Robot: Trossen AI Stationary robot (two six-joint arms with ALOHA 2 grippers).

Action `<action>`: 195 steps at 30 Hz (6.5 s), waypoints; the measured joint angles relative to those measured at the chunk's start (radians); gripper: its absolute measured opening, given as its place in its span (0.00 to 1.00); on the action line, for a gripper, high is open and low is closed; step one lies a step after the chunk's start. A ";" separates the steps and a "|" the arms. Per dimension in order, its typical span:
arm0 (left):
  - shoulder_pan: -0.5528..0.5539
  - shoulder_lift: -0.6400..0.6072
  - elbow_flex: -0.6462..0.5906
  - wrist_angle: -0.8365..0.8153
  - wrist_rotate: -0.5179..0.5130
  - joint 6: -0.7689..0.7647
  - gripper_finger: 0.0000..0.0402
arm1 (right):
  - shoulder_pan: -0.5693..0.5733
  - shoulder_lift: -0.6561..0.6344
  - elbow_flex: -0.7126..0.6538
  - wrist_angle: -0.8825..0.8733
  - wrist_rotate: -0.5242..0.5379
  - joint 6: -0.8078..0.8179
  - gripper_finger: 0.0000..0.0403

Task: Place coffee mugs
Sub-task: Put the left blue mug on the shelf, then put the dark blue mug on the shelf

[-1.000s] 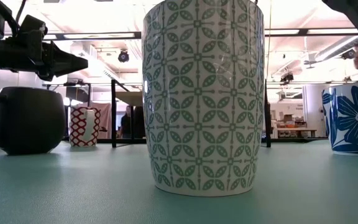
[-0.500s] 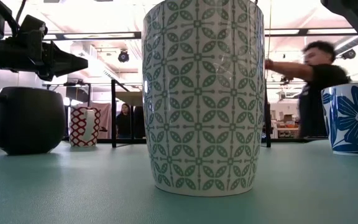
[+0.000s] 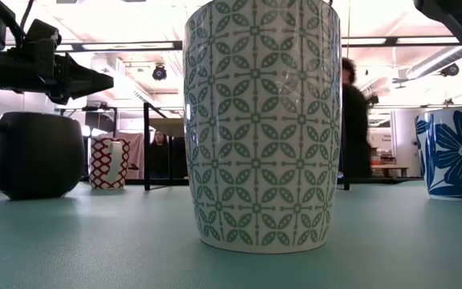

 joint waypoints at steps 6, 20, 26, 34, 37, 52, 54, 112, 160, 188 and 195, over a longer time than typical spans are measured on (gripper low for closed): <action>0.000 0.000 0.000 0.000 0.000 0.000 0.29 | -0.007 0.000 0.000 0.004 0.001 -0.006 0.04; 0.000 0.000 0.000 0.000 0.000 0.000 0.29 | -0.009 0.000 0.000 0.006 0.004 -0.006 0.04; 0.000 0.000 0.000 0.000 0.000 0.000 0.29 | -0.009 0.000 0.000 0.009 0.011 -0.006 0.04; 0.000 0.000 0.000 0.000 0.000 0.000 0.29 | -0.017 0.006 0.000 0.029 0.011 0.003 0.04; 0.000 0.000 0.000 0.000 0.000 0.000 0.29 | -0.018 0.013 0.000 0.031 0.012 0.003 0.04; 0.000 0.000 0.000 0.000 0.000 0.000 0.29 | -0.021 0.023 0.000 0.033 0.012 0.013 0.04; 0.000 0.000 0.000 0.000 0.000 0.000 0.29 | -0.021 0.023 0.001 0.031 0.012 0.013 0.06; 0.000 0.000 0.000 0.000 0.000 0.000 0.29 | 0.027 -0.007 0.154 -0.227 0.053 0.250 0.16; 0.000 0.001 0.000 0.366 0.006 -0.070 0.29 | 0.298 -0.662 -0.645 0.083 0.213 0.598 0.16; 0.059 0.569 0.538 -0.640 -0.252 -0.251 0.29 | 0.352 -0.969 -1.130 0.427 0.213 0.657 0.16; 0.168 0.718 0.635 -0.731 -0.226 -0.311 0.29 | 0.352 -0.928 -1.135 0.429 0.216 0.626 0.16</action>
